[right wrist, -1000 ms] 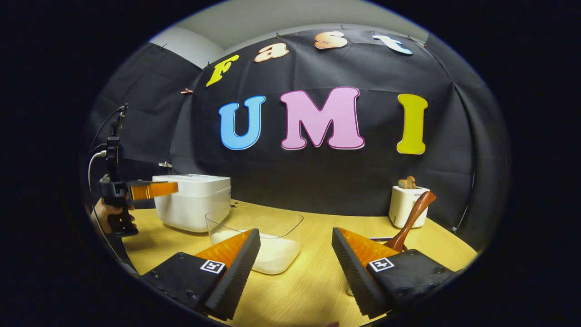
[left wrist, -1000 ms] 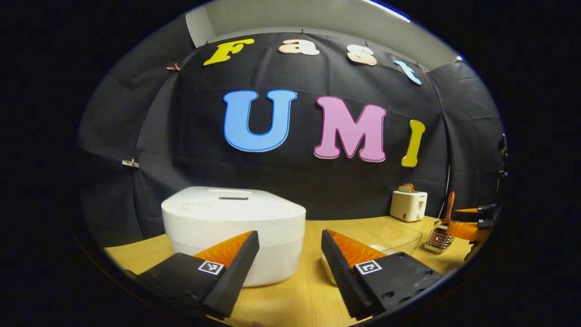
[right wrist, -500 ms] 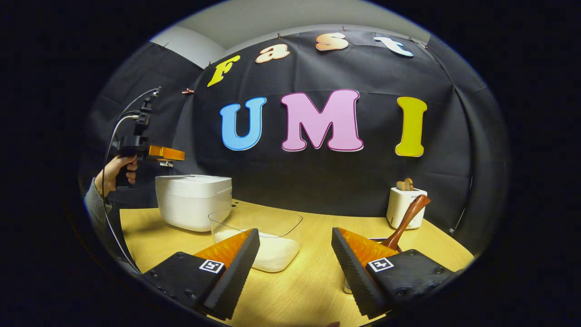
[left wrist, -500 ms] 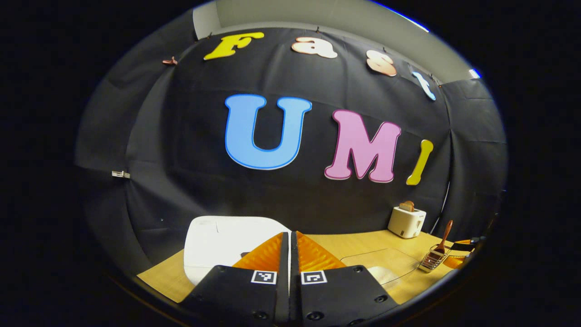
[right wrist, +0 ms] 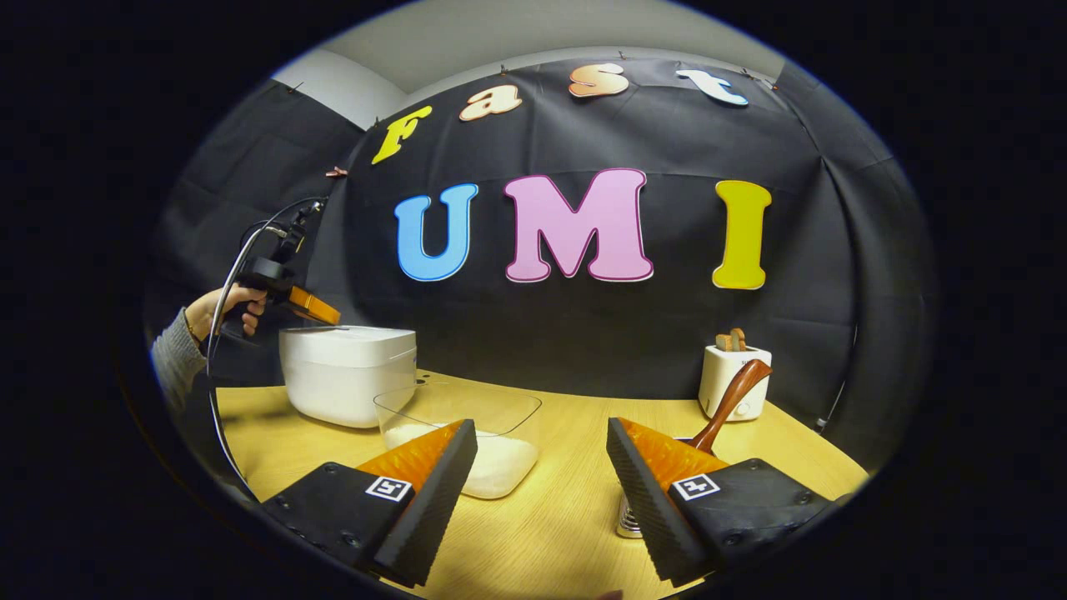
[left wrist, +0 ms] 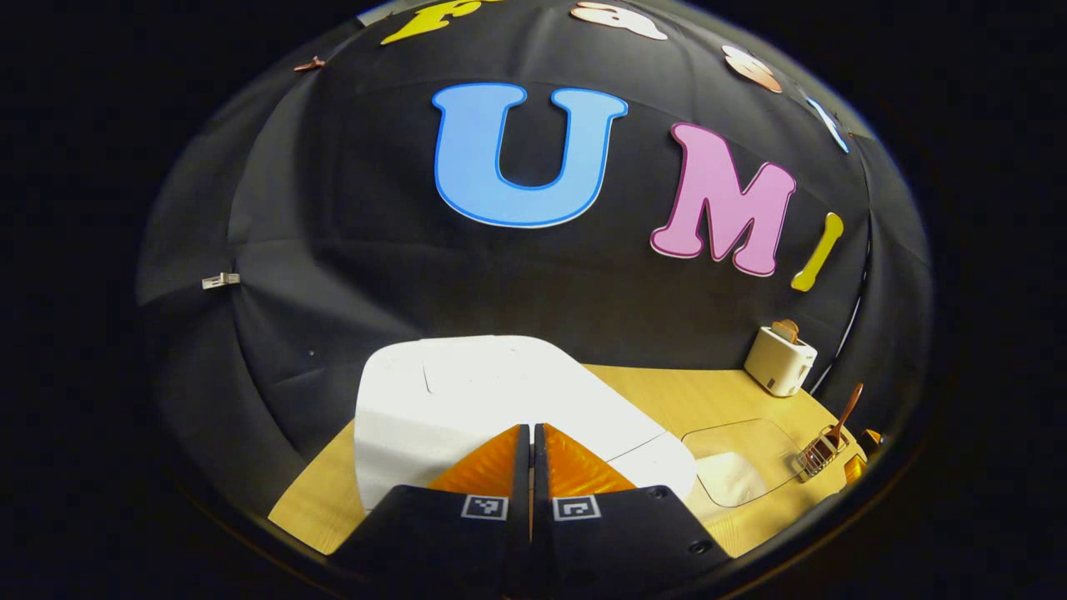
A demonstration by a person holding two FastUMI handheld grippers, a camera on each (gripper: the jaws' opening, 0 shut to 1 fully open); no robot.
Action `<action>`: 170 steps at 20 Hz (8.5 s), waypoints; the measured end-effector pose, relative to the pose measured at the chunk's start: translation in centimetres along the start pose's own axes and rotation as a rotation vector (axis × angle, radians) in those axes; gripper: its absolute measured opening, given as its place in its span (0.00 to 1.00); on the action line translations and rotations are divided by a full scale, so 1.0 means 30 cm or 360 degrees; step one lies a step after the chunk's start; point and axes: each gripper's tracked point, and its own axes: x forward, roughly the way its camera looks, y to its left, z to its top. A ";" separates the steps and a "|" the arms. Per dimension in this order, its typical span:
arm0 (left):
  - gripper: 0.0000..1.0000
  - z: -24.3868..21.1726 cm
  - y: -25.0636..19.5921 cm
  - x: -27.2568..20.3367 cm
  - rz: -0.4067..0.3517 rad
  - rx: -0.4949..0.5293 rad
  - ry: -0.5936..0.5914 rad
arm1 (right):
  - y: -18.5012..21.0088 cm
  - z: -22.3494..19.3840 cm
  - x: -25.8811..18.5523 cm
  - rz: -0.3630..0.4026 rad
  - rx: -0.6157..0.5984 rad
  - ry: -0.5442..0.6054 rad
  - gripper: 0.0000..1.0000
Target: Close the left gripper, press the button to open the rice cooker; take a wooden spoon from the chopstick holder with the right hand, scoop a spoonful of rice and pour it into the rice cooker, then put the wooden spoon back into the chopstick holder.
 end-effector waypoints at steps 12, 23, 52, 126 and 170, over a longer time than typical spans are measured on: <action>0.06 -0.038 -0.006 0.020 0.0033 0.0186 0.0287 | 0.023 0.004 -0.006 0.0030 0.0022 -0.0013 0.97; 0.06 0.454 0.015 -0.075 0.0240 0.0348 -0.0438 | -0.070 0.050 -0.064 -0.0086 0.0007 -0.0075 0.97; 0.92 -0.106 -0.167 -0.302 0.0076 -0.0116 -0.0819 | -0.462 0.020 0.012 -0.0392 0.0031 0.0090 0.97; 0.93 -0.100 -0.071 -0.382 0.0039 -0.0210 -0.0833 | 0.329 -0.212 0.641 0.0112 0.0348 0.0500 0.19; 0.93 -0.100 0.111 -0.458 0.0157 -0.0284 -0.0881 | 0.793 0.494 1.059 0.0365 0.1613 0.0156 0.18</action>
